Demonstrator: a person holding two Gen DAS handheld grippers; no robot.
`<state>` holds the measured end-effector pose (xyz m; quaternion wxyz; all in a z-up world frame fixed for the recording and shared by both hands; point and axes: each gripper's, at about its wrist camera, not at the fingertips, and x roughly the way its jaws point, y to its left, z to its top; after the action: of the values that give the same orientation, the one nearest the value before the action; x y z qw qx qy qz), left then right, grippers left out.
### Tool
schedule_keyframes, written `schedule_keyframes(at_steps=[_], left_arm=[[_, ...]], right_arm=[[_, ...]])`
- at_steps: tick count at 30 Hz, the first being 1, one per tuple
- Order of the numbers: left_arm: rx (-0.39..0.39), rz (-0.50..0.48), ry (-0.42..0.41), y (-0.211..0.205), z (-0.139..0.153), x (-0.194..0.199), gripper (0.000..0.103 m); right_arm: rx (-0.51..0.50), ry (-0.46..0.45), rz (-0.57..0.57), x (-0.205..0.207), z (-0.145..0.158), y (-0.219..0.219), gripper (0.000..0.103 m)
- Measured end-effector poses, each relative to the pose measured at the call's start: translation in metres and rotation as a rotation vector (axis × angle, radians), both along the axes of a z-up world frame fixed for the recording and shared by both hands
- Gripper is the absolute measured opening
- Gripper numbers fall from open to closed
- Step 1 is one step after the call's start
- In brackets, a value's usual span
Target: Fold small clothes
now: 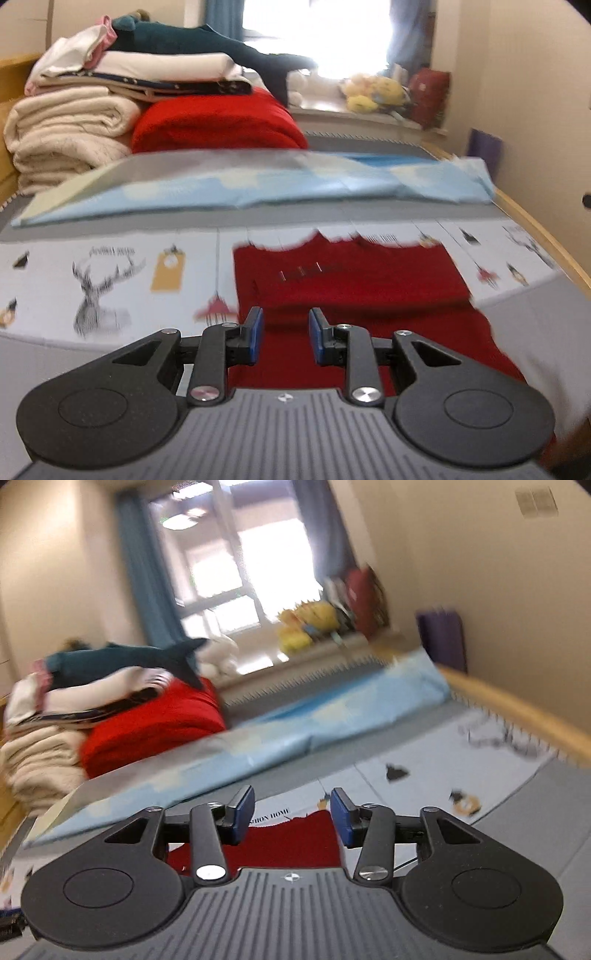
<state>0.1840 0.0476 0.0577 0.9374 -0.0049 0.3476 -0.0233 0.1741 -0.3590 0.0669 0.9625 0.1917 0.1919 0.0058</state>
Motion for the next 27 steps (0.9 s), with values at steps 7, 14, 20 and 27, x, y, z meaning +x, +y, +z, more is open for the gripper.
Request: schedule_keyframes(at_steps=[7, 14, 20, 27], left_arm=[[0.002, -0.038, 0.093, -0.015, -0.040, -0.085, 0.029], [-0.064, 0.011, 0.128, 0.011, -0.054, -0.134, 0.029], [-0.129, 0.142, 0.224, 0.058, -0.109, -0.136, 0.027], [-0.213, 0.242, 0.342, 0.084, -0.149, -0.131, 0.027]], right_arm=[[-0.057, 0.037, 0.011, -0.106, -0.055, -0.021, 0.057], [0.064, 0.235, -0.015, -0.141, -0.130, -0.037, 0.053], [0.048, 0.394, 0.010, -0.127, -0.169, -0.029, 0.048], [0.011, 0.510, 0.000, -0.111, -0.193, -0.021, 0.048]])
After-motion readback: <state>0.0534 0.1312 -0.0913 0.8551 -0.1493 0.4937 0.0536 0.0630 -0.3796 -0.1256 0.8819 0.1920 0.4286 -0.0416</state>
